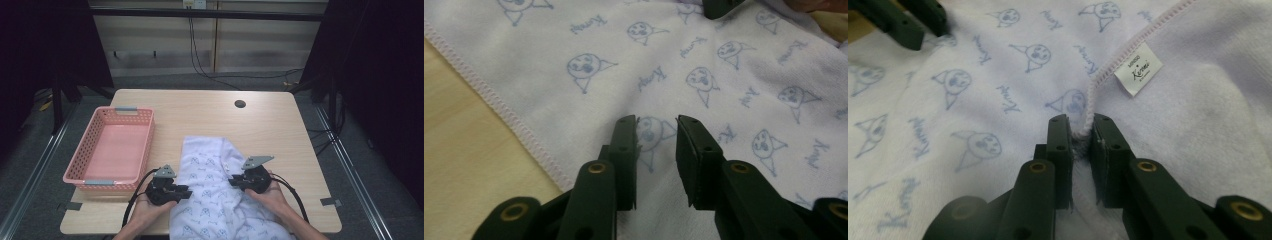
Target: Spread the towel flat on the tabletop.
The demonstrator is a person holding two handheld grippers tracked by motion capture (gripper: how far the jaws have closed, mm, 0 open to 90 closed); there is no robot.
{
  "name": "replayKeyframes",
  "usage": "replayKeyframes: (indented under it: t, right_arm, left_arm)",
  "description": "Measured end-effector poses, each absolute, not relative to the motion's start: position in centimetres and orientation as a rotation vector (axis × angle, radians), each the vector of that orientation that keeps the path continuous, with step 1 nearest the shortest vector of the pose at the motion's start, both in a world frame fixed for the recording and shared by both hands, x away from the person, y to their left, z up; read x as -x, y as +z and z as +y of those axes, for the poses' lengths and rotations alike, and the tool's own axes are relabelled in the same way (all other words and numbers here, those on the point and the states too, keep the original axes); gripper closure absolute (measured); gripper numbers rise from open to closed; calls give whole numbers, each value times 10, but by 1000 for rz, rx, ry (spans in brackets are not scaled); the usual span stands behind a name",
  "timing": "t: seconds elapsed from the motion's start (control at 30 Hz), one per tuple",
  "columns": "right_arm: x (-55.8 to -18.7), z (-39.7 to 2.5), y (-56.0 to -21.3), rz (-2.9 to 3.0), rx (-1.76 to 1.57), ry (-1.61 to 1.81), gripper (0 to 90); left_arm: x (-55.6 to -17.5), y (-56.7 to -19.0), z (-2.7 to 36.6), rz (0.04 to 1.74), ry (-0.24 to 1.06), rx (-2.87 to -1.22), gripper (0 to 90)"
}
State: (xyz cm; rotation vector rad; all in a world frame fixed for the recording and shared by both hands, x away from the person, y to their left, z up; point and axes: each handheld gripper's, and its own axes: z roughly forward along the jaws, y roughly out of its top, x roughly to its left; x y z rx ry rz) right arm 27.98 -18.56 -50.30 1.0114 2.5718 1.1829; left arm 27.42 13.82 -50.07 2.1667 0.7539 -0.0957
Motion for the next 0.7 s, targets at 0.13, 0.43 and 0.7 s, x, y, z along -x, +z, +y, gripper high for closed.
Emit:
replayKeyframes:
  t: [0.13, 0.43, 0.7]
  right_arm:
    - [-256, -201, -502, 2621, -1041, 1218, 819]
    - [-246, -224, -488, 2564, -1085, 1318, 818]
    - [-251, -281, -462, 2310, -1225, 1409, 838]
  left_arm:
    - [-260, -500, 135, 697, -131, -2200, 767]
    - [-230, -497, 134, 668, -156, -2236, 787]
    - [-216, -496, 142, 648, -222, -2244, 786]
